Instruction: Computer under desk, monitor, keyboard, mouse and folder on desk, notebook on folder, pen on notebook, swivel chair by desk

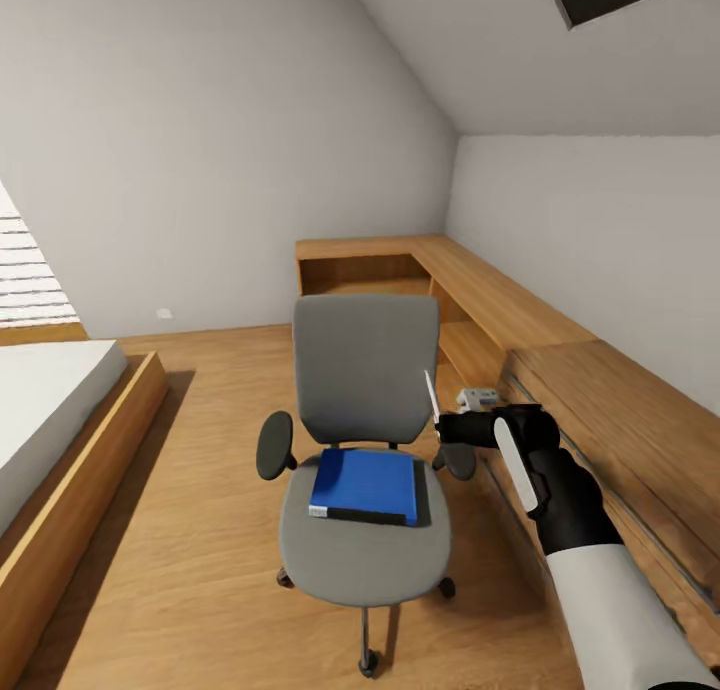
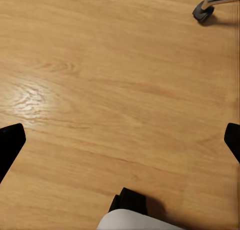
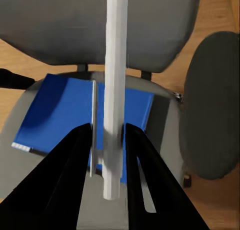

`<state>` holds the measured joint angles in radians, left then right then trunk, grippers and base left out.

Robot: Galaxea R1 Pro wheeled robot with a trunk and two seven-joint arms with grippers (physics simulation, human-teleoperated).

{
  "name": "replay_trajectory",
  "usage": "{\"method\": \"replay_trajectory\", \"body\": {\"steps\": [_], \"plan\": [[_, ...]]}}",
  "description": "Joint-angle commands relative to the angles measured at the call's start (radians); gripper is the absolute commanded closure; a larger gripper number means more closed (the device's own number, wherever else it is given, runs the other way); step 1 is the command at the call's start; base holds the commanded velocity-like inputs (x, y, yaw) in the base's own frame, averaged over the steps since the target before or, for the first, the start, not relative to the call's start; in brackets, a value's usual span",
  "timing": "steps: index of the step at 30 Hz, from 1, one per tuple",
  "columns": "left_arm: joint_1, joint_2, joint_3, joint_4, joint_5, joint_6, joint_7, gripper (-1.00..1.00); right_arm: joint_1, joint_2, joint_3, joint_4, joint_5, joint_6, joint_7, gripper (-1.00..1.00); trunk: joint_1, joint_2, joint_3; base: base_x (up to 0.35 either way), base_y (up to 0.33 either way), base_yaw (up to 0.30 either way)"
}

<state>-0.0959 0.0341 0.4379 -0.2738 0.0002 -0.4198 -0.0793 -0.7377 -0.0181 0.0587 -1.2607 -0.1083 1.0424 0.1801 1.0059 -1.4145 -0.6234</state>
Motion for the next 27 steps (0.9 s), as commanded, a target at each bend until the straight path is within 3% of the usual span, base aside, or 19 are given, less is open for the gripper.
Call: {"method": "replay_trajectory", "body": {"steps": [1,11,24,27], "plan": [[-0.001,-0.001,0.008,0.001,0.0,-0.003,-0.008,-1.0,-0.001,-0.001,0.001,-0.001,-0.01,0.004,-0.008,1.0,-0.004,0.007,0.002,0.0,0.0,-0.258],[0.0,-0.024,0.009,0.001,0.001,-0.004,-0.008,-1.0,0.0,-0.005,0.0,-0.007,-0.011,-0.002,-0.006,1.0,-0.042,0.077,0.041,0.0,0.0,-0.229],[0.0,-0.024,0.007,0.002,0.011,-0.005,-0.008,-1.0,0.004,-0.004,-0.002,-0.008,-0.011,-0.004,-0.005,1.0,-0.092,0.168,0.097,0.0,0.0,-0.173],[0.0,-0.023,0.006,0.006,0.012,-0.044,-0.006,-1.0,0.004,-0.005,-0.003,-0.008,-0.011,-0.004,-0.005,1.0,-0.104,0.189,0.111,0.0,0.0,-0.169]]}}
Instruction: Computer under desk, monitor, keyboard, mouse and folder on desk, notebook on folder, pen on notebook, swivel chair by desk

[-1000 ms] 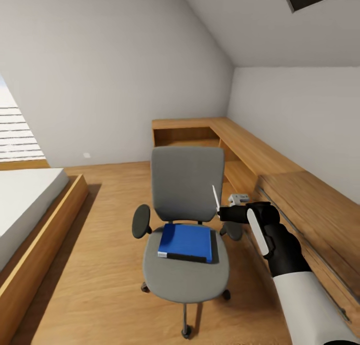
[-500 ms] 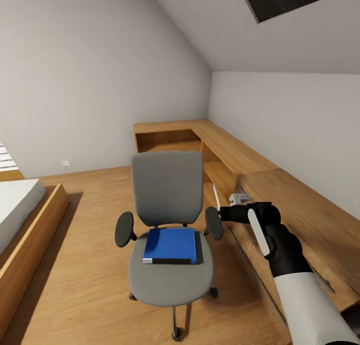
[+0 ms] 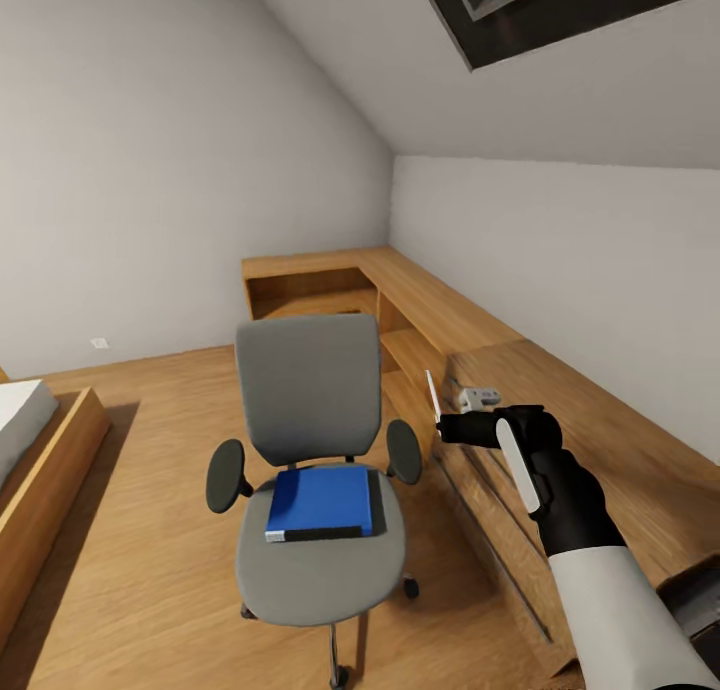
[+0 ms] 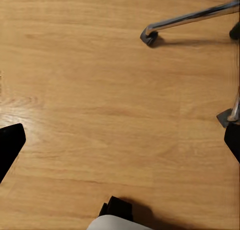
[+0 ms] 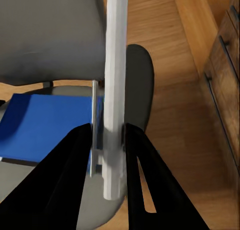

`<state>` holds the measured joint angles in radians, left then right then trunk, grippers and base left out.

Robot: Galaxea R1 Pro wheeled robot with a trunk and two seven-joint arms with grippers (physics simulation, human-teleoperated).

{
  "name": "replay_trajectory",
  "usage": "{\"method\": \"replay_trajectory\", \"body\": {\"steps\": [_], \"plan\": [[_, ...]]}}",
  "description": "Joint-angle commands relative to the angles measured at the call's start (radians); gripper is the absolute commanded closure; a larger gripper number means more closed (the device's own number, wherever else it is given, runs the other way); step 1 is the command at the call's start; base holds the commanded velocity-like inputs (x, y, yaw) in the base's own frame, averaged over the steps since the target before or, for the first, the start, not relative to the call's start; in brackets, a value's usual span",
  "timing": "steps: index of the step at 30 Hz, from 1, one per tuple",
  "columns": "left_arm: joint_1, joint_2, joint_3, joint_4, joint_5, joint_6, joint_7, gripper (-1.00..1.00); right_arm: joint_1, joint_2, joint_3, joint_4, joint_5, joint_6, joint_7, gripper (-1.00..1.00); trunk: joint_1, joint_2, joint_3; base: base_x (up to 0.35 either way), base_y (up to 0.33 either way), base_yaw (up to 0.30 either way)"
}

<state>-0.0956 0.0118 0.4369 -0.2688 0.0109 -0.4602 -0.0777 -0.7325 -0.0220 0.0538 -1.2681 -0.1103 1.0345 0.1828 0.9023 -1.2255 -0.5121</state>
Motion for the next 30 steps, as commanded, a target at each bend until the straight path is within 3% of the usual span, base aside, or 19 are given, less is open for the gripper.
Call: {"method": "replay_trajectory", "body": {"steps": [1,6,8,30], "plan": [[-0.001,0.0,0.007,0.014,0.001,-0.038,-0.007,-1.0,-0.001,-0.001,0.002,0.0,-0.009,0.004,-0.008,1.0,-0.004,0.007,0.004,0.0,0.0,-0.169],[-0.001,0.003,0.007,0.129,0.003,-0.27,-0.005,-1.0,0.0,-0.001,0.001,0.001,-0.008,0.004,-0.008,1.0,-0.023,0.042,0.026,0.0,0.0,-0.169],[-0.001,0.0,0.006,0.149,0.003,-0.323,-0.006,-1.0,0.004,-0.001,0.001,0.001,-0.008,0.004,-0.008,1.0,-0.031,0.056,0.034,0.0,0.0,-0.168],[-0.001,-0.003,0.008,0.163,0.003,-0.345,-0.005,-1.0,0.005,0.005,0.003,0.016,-0.009,0.007,-0.011,1.0,-0.115,0.21,0.125,0.0,0.0,-0.195]]}}
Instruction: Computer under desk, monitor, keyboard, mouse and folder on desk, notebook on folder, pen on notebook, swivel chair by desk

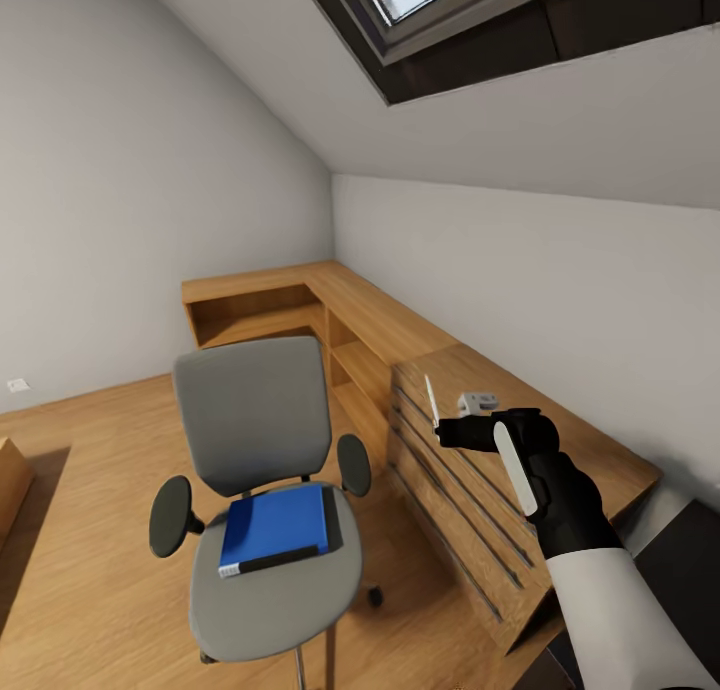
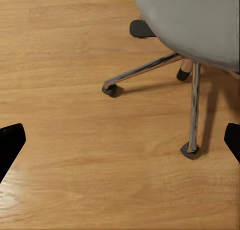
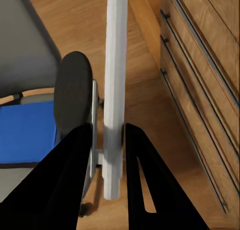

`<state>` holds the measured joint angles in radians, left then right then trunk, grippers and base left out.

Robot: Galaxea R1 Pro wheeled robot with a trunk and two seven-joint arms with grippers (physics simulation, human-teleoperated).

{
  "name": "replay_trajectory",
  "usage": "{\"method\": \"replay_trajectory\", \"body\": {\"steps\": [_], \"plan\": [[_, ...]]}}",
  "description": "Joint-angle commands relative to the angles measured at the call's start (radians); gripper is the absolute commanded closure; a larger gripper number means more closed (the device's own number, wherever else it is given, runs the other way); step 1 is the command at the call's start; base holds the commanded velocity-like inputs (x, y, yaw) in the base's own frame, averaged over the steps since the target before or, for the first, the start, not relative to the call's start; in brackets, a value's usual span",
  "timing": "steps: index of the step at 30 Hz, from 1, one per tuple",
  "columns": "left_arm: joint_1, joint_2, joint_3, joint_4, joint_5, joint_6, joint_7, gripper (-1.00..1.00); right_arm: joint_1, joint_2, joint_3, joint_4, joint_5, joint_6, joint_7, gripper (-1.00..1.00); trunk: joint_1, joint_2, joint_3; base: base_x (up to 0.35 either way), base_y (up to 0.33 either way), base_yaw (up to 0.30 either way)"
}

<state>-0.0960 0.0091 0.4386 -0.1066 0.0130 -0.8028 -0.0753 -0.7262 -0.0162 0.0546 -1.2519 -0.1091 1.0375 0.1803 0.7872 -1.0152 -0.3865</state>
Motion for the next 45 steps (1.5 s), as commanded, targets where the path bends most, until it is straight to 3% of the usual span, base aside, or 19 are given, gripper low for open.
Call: {"method": "replay_trajectory", "body": {"steps": [1,10,27,32,45], "plan": [[-0.001,0.0,0.006,0.001,0.001,-0.003,-0.008,-1.0,-0.001,-0.001,0.002,0.0,-0.01,0.005,-0.008,1.0,-0.004,0.006,0.002,0.0,0.0,-0.241],[0.0,0.0,0.006,0.001,0.002,-0.003,-0.008,-1.0,-0.001,-0.001,0.0,0.0,-0.008,0.01,-0.01,1.0,-0.038,0.069,0.031,0.0,0.0,-0.251],[0.0,0.002,0.005,0.001,0.001,-0.005,-0.009,-1.0,-0.001,-0.005,-0.014,0.0,-0.008,0.01,-0.01,1.0,-0.038,0.069,0.031,0.0,0.0,-0.259],[0.0,0.002,0.005,0.001,0.001,-0.006,-0.009,-1.0,-0.001,-0.006,-0.039,0.0,-0.008,0.01,-0.01,1.0,-0.058,0.104,0.047,0.0,0.0,-0.268],[0.0,0.003,0.005,0.001,0.002,-0.006,-0.009,-1.0,-0.001,-0.007,-0.045,0.033,-0.005,0.009,-0.012,1.0,-0.107,0.195,0.087,0.0,0.0,-0.267]]}}
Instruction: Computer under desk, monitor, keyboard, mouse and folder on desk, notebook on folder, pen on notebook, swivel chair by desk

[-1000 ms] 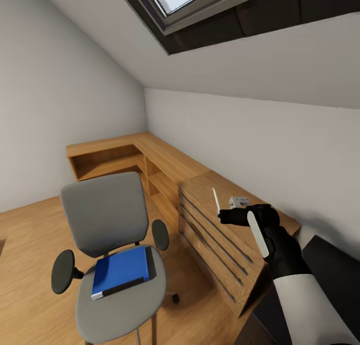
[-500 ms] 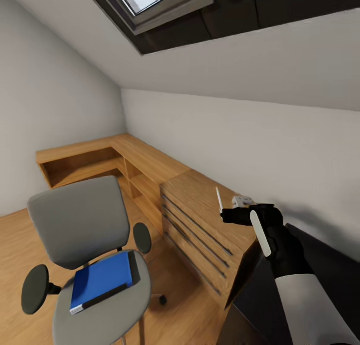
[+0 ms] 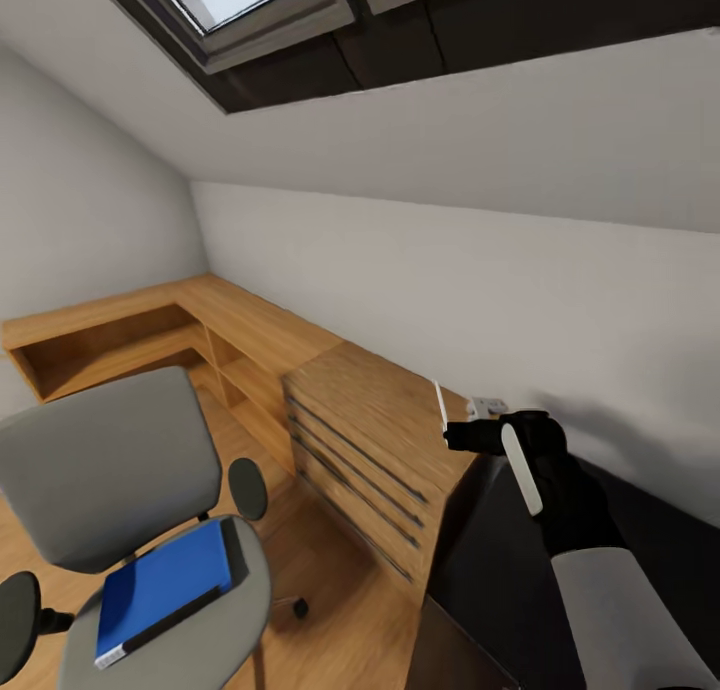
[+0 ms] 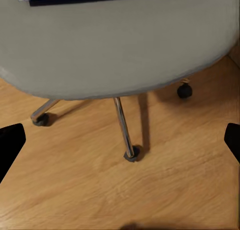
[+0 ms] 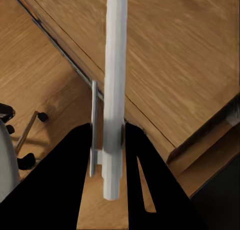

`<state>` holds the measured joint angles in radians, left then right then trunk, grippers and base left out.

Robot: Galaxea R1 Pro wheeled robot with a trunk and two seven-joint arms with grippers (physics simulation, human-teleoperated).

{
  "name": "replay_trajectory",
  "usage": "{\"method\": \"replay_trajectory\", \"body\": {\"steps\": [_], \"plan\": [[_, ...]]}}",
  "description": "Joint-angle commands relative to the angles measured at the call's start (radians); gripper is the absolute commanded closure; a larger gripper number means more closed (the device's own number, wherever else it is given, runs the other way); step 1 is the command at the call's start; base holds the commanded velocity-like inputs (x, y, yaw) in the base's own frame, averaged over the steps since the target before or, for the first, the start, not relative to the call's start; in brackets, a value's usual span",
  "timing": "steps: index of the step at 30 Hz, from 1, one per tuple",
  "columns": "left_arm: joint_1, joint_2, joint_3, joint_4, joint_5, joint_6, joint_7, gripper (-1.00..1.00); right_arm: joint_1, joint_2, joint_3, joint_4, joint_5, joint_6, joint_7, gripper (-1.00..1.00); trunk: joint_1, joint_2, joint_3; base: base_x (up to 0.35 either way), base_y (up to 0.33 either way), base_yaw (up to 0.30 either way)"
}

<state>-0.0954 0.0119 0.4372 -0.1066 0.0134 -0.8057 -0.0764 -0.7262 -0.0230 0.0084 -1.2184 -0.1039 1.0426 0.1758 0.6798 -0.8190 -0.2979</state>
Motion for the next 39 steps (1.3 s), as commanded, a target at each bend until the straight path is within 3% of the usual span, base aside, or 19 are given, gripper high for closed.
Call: {"method": "replay_trajectory", "body": {"steps": [1,13,17,26,39], "plan": [[-0.001,0.0,0.006,0.001,0.002,-0.003,-0.008,-1.0,-0.001,-0.001,0.001,0.009,-0.01,0.004,-0.008,1.0,-0.004,0.006,0.002,0.0,0.0,-0.239],[-0.001,0.002,0.006,0.001,0.002,-0.003,-0.007,-1.0,-0.001,-0.009,0.001,0.118,-0.008,0.001,-0.009,1.0,-0.05,0.09,0.04,0.0,0.0,-0.089],[-0.001,0.002,0.006,0.001,0.002,-0.002,-0.006,-1.0,-0.001,-0.031,-0.002,0.137,-0.009,-0.004,-0.007,1.0,-0.065,0.118,0.052,0.0,0.0,-0.004],[-0.001,0.003,0.006,0.001,0.001,-0.001,-0.006,-1.0,-0.001,-0.097,-0.005,0.21,-0.008,-0.018,-0.006,1.0,-0.065,0.118,0.052,0.0,0.0,0.0],[-0.001,0.004,0.005,0.001,0.0,0.0,-0.006,-1.0,0.005,-0.103,-0.004,0.275,-0.008,-0.098,-0.007,1.0,-0.065,0.118,0.052,-0.083,0.0,0.0]]}}
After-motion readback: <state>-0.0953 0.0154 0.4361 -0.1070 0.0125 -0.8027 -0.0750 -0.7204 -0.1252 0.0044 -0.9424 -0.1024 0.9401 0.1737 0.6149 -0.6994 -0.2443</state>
